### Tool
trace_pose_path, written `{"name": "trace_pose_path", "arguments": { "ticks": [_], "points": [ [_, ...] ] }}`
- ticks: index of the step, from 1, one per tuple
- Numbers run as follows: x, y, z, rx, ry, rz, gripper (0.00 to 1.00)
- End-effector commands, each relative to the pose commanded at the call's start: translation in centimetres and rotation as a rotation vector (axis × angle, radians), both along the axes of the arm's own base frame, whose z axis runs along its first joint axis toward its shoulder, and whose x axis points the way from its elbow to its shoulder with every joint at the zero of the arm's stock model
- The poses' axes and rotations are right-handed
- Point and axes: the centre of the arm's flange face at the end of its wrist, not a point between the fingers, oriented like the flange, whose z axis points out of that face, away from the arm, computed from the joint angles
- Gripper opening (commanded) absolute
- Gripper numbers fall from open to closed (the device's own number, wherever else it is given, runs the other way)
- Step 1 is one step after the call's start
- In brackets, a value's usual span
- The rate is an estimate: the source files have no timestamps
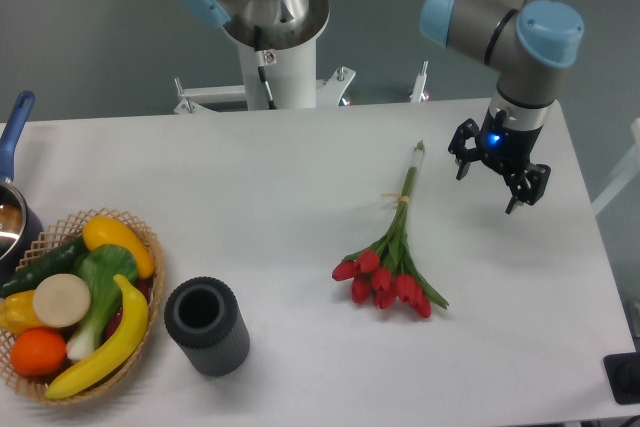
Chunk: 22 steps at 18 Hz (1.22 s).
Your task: Pick up the flowers from the table
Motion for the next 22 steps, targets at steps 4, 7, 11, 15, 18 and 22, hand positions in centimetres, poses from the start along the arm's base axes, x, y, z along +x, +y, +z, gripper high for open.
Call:
{"name": "trace_pose_path", "arguments": {
  "ticks": [4, 7, 11, 15, 18, 22],
  "points": [
    [0.4, 0.3, -0.5, 0.043, -0.028, 0.011, 1.00],
    [0.9, 0.8, -0.9, 0.094, -0.072, 0.078, 1.00],
    [1.7, 2.2, -0.9, 0.097, -0.111, 0.203, 1.00],
    [3.0, 3.8, -2.0, 0.091, -0.149, 0.220, 1.00],
    [3.2, 4.4, -3.4, 0.077, -0.179, 0.245, 1.00],
    [4.2, 5.1, -5.2, 0.061, -0.213, 0.231, 1.00]
  ]
}}
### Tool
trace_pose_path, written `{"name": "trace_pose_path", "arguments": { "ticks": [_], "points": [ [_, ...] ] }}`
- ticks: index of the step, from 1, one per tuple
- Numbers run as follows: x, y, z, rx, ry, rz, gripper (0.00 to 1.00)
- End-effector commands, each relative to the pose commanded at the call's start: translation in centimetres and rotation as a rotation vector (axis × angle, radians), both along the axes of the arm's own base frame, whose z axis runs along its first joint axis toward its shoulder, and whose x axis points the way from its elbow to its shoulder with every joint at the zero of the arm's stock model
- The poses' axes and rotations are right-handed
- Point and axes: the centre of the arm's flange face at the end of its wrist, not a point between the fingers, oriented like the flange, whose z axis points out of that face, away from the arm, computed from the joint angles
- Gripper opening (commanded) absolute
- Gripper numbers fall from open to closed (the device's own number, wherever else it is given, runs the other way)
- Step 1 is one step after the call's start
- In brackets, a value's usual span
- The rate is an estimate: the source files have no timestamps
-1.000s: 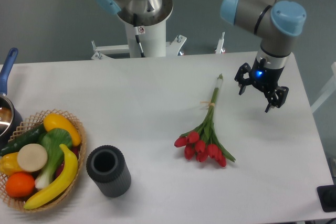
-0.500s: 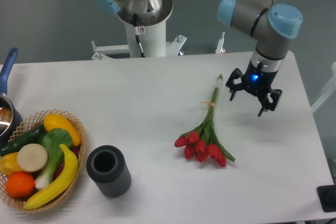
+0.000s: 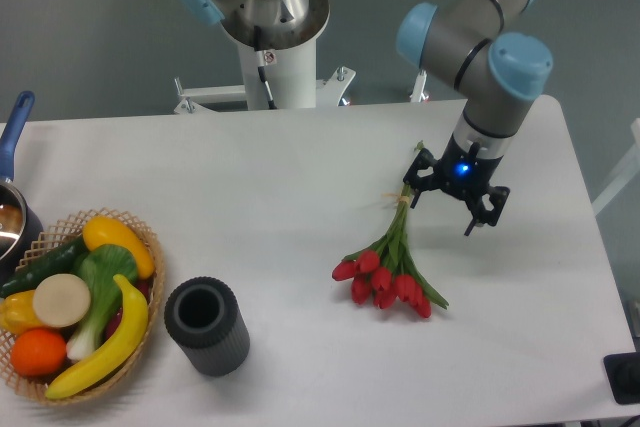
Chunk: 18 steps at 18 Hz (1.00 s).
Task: Pick up the flowers from the table
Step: 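Move the open gripper over the tulip stems and lower it, then lower the gripper onto the stems near the twine and close it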
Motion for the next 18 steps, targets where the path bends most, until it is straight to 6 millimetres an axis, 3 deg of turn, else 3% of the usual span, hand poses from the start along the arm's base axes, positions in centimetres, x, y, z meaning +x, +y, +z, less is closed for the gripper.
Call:
{"name": "trace_pose_path", "arguments": {
  "ticks": [6, 18],
  "points": [
    [2.1, 1.5, -2.3, -0.033, -0.066, 0.032, 1.00],
    [2.5, 1.6, -5.5, -0.065, -0.131, 0.073, 1.00]
  ]
}}
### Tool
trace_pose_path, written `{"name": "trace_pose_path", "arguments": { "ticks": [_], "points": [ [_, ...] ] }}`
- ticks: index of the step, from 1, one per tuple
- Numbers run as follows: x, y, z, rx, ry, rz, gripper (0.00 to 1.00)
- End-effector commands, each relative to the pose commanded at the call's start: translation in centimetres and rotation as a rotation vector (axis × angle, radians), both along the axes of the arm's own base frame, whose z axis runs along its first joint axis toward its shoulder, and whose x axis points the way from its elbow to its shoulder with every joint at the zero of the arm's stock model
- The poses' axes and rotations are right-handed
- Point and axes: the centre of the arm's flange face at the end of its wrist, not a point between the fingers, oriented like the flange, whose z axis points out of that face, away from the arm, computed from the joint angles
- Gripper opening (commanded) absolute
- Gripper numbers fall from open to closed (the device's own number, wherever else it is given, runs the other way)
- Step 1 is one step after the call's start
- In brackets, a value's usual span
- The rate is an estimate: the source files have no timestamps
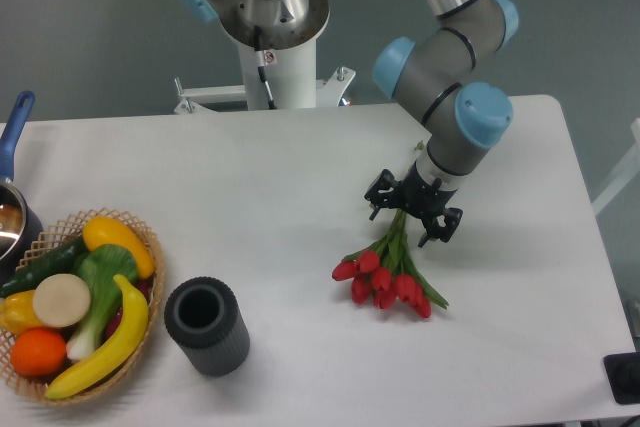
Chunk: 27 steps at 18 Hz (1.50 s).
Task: Pick up the flowers from the table
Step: 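Lower the gripper onto the stems near the twine and close it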
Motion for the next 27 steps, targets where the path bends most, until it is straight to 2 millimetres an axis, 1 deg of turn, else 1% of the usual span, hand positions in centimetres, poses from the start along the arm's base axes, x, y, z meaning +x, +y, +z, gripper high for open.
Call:
{"name": "trace_pose_path", "arguments": {
  "ticks": [9, 10, 11, 12, 13, 14, 15, 16, 18, 23, 24, 25, 27],
  "points": [
    [0.0, 0.1, -1.3, -0.006, -0.019, -0.001, 1.00],
    [0.0, 0.1, -1.1, -0.006, -0.018, -0.001, 0.97],
    [-0.1, 0.1, -1.0, -0.004, -0.014, -0.003, 0.86],
    [-0.1, 0.1, -0.9, -0.001, -0.014, -0.001, 0.79],
    [-0.1, 0.1, -1.0, -0.002, -0.017, -0.001, 0.77],
    [0.0, 0.2, -1.0, 0.000, -0.018, -0.002, 0.71],
    [-0.1, 0.1, -1.0, 0.001, -0.018, -0.002, 0.69],
    [-0.1, 0.1, -0.8, 0.003, -0.014, -0.001, 0.63],
    [-0.1, 0.1, -0.8, 0.001, -0.015, -0.001, 0.55],
    [0.0, 0.0, -0.5, 0.002, -0.015, 0.001, 0.44],
    [0.0, 0.0, -0.5, 0.002, -0.015, -0.001, 0.43],
    [0.0, 0.0, -0.6, 0.002, -0.017, 0.001, 0.39],
    [0.0, -0.1, -0.5, 0.001, -0.018, 0.002, 0.36]
  ]
}}
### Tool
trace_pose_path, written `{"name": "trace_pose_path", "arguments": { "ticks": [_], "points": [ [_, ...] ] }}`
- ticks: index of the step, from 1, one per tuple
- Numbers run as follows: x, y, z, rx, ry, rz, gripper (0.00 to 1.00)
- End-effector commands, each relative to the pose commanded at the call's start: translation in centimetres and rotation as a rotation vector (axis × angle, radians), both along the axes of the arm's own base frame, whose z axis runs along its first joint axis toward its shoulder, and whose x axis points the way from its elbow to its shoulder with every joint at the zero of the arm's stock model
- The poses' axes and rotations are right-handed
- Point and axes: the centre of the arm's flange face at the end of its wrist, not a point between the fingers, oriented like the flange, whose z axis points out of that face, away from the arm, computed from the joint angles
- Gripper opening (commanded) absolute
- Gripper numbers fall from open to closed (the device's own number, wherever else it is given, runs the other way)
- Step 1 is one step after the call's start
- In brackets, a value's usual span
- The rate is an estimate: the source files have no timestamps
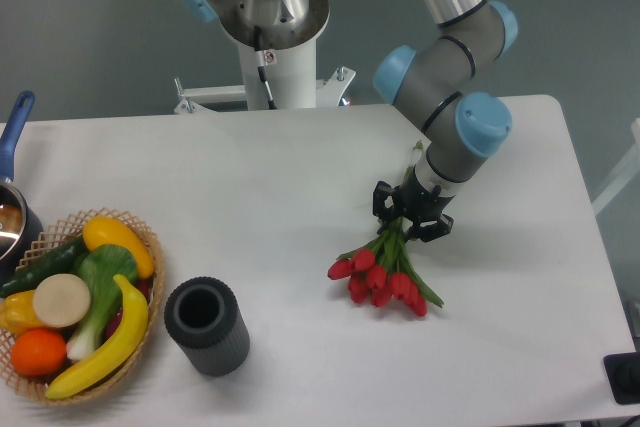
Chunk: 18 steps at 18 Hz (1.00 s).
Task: Pick up the flowers from the table
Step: 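Lower the gripper onto the stems near the twine and close it, then lift the gripped red tulip bunch up off the table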
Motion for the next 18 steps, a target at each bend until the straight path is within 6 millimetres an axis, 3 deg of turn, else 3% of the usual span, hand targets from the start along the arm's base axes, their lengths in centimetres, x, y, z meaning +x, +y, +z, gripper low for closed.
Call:
{"name": "trace_pose_path", "arguments": {
  "ticks": [6, 13, 14, 18],
  "points": [
    [0.1, 0.1, 0.2, -0.005, -0.002, 0.019, 0.33],
    [0.6, -0.2, 3.6, 0.007, 0.028, 0.029, 0.33],
    [0.6, -0.3, 4.4, 0.014, 0.042, 0.031, 0.33],
    [1.5, -0.6, 11.1, 0.068, 0.149, 0.034, 0.33]
  ]
}}
